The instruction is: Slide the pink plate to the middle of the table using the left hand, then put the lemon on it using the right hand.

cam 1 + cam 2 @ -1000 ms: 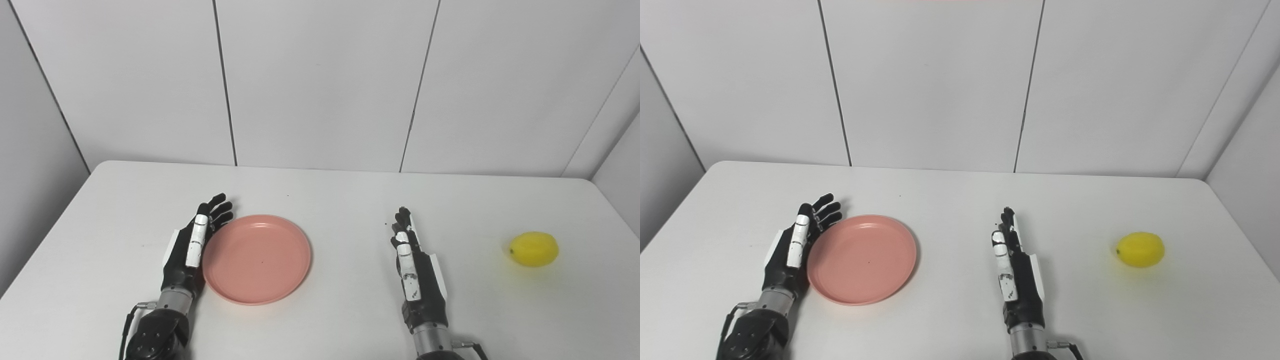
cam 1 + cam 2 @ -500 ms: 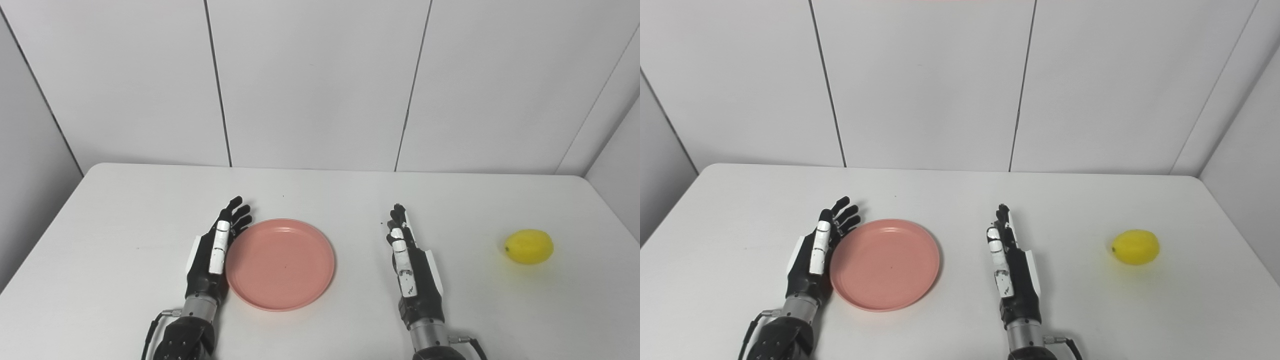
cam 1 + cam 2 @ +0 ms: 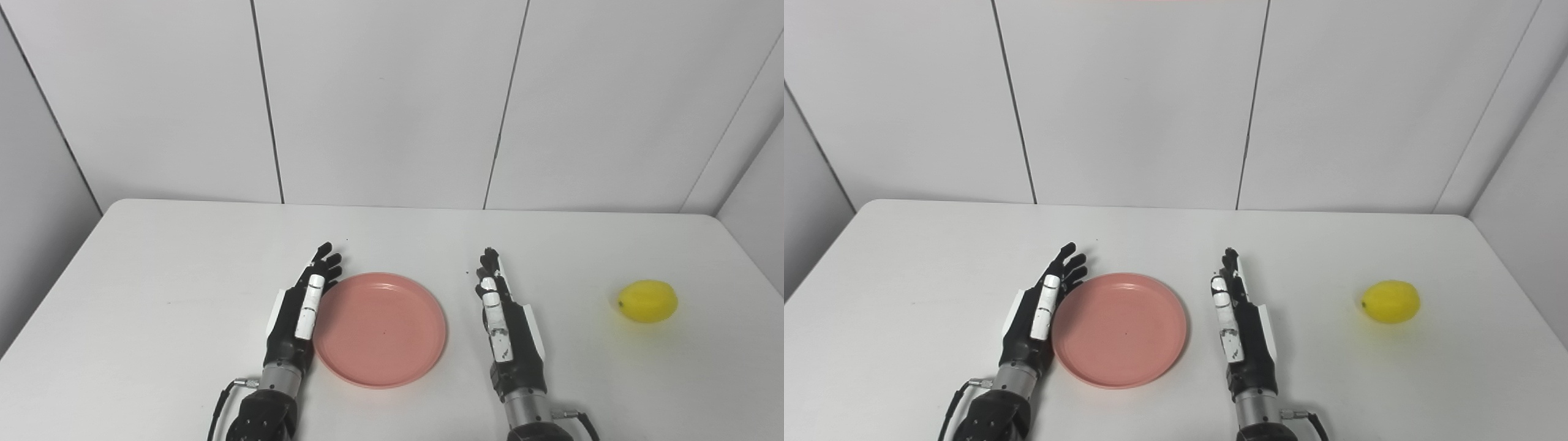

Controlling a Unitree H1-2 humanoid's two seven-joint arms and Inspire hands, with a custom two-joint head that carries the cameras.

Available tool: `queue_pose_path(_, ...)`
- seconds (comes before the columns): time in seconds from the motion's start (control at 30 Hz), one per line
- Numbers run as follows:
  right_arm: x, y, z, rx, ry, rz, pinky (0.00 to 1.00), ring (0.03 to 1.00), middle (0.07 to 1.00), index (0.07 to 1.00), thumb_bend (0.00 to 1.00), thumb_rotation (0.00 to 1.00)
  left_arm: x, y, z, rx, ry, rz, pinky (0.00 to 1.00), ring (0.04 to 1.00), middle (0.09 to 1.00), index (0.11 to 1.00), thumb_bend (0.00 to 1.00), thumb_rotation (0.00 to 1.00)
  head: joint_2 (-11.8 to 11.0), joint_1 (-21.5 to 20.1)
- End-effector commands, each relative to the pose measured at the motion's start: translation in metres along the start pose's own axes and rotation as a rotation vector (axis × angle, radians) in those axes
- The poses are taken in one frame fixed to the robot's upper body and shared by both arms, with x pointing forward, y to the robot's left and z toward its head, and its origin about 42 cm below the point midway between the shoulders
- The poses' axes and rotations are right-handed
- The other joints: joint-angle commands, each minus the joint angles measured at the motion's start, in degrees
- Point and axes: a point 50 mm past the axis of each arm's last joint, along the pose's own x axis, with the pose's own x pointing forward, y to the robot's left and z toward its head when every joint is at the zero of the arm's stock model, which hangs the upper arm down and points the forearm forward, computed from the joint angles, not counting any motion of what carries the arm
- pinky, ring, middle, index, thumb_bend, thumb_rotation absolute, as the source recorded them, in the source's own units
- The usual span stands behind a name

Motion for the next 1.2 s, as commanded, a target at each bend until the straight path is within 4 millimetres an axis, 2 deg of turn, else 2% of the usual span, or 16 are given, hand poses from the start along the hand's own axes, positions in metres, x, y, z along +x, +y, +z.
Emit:
queue_pose_path(0.0,0.005,0.002,0.014,0.004,-0.051,0.005,1.00,1.000,1.000,0.996,0.77,1.00,-0.002,-0.023,-0.004,-0.032,0.014,-0.041,0.87,0.885,0.893,0.898,0.66,1.00,-0.04,-0.15)
queue_pose_path(0.33,0.005,0.001,0.013,0.013,-0.043,-0.004,1.00,1.000,1.000,0.996,0.77,1.00,0.001,-0.038,-0.006,-0.070,-0.001,-0.071,0.92,0.911,0.920,0.925,0.65,1.00,-0.41,-0.74)
queue_pose_path(0.67,0.005,0.000,0.014,0.007,-0.045,-0.010,1.00,1.000,0.999,0.993,0.77,1.00,0.000,-0.038,-0.007,-0.087,-0.018,-0.020,0.91,0.917,0.921,0.930,0.63,1.00,0.00,-1.26)
queue_pose_path(1.03,0.010,-0.022,0.030,-0.058,-0.108,-0.077,1.00,1.000,0.991,0.987,0.75,1.00,-0.006,-0.016,-0.010,-0.108,0.002,-0.020,0.96,0.952,0.955,0.959,0.64,1.00,0.47,-2.27)
queue_pose_path(1.17,0.014,-0.041,0.044,-0.112,-0.159,-0.134,1.00,1.000,0.986,0.981,0.75,1.00,-0.008,-0.004,-0.010,-0.102,-0.013,-0.013,0.97,0.961,0.963,0.966,0.65,1.00,0.52,-4.01)
